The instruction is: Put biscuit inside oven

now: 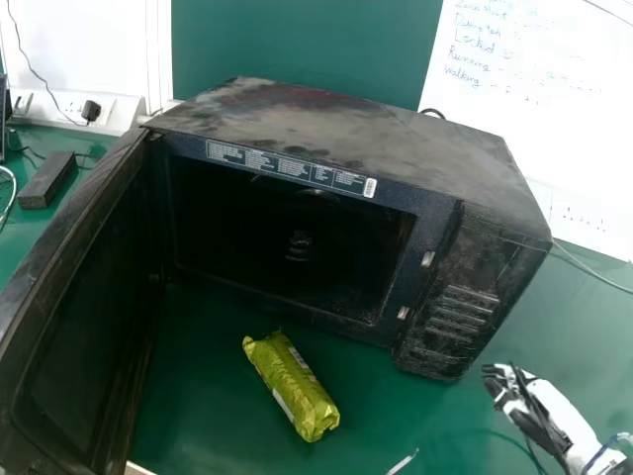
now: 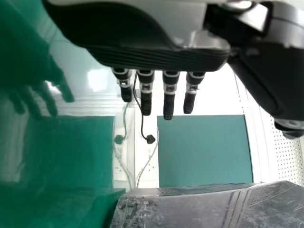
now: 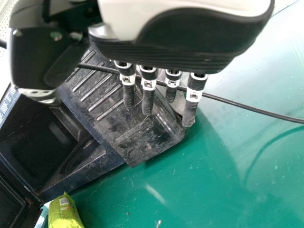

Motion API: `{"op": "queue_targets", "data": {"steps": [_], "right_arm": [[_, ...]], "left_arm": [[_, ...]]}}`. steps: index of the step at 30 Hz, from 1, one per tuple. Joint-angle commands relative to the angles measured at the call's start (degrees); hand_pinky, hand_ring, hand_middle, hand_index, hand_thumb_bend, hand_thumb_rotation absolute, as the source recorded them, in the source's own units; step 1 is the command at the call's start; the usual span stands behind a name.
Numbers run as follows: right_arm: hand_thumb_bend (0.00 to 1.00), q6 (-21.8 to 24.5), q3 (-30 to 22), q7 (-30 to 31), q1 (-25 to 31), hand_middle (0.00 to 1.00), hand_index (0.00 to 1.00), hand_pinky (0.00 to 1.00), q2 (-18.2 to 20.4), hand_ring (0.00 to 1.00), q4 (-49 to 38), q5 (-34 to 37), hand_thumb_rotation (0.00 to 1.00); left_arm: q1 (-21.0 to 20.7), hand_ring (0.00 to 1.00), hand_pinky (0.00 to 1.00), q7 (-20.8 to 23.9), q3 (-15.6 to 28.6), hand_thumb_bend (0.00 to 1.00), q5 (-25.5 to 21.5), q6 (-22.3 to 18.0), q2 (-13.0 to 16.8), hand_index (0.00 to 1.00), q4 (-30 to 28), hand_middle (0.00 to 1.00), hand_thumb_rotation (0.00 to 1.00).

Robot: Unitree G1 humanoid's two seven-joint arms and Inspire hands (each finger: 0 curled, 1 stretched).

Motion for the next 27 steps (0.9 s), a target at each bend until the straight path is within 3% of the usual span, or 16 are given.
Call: {"op": "queue_targets", "data": {"steps": [1,4,7,13,17,21,27], "right_arm": [[0.67,-0.74,-0.79,-2.28,0.0,0.91,0.95,0.8,1.76,0.87,1.07,-1.37,0.67],[0.65,-1.54,-0.63,-4.81,-0.42,0.91,0.95,0.8,3.78,0.87,2.32,-2.03,0.72],[0.69,-2.11,-0.51,-5.39,-0.37,0.92,0.95,0.8,4.49,0.87,3.06,-1.73,0.79],[0.71,-4.91,-0.44,-4.38,-0.32,0.92,0.95,0.8,4.02,0.87,5.12,-1.09,0.82],[0.7,-2.1,0.17,-1.44,-0.78,0.96,0.99,0.85,2.41,0.92,3.34,2.68,0.68],[0.71,1.45,1.72,1.3,-0.98,0.94,0.96,0.83,-0.89,0.91,-0.9,2.62,0.55],[0.76,5.49,2.95,3.18,-2.21,0.92,0.93,0.79,-4.07,0.87,-5.92,1.99,0.52]], "left_arm": [[-0.24,0.93,0.93,0.25,0.39,0.52,-0.01,-0.41,0.59,0.96,0.28,0.93,1.0],[-0.26,0.93,0.93,0.2,0.4,0.52,-0.06,-0.2,0.61,0.96,0.22,0.94,1.0],[-0.13,0.93,0.92,0.29,0.35,0.51,-0.11,0.05,0.58,0.96,-0.26,0.93,1.0],[-0.18,0.93,0.93,0.33,0.29,0.51,0.06,-0.18,0.63,0.96,-0.08,0.94,1.0],[-0.2,0.93,0.93,0.16,0.27,0.51,-0.02,-0.25,0.62,0.96,-0.22,0.94,1.0],[-0.36,0.93,0.93,-0.14,0.4,0.51,-0.23,0.02,0.68,0.96,0.14,0.94,1.0],[-0.39,0.93,0.94,-0.5,0.5,0.52,-0.4,-0.04,0.63,0.94,0.15,0.93,1.0]]}}
